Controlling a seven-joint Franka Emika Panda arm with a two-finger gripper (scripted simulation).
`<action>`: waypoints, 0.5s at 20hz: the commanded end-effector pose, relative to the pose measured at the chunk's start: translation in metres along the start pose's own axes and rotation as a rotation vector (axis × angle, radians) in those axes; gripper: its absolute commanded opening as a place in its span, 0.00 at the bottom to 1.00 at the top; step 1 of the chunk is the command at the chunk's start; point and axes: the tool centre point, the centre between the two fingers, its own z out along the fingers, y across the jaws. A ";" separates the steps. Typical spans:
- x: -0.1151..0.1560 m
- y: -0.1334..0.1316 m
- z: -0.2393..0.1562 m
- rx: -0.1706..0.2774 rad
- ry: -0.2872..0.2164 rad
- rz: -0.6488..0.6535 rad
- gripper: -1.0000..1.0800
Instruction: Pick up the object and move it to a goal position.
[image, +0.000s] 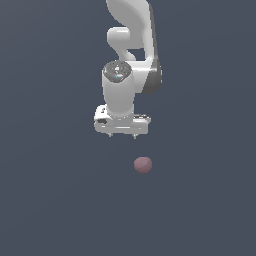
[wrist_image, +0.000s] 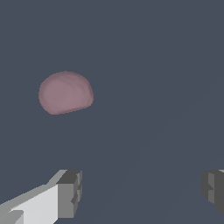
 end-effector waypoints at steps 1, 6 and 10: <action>0.000 0.000 0.000 0.000 0.000 0.000 0.96; 0.001 -0.001 0.004 -0.007 0.004 0.008 0.96; 0.002 -0.003 0.007 -0.013 0.008 0.012 0.96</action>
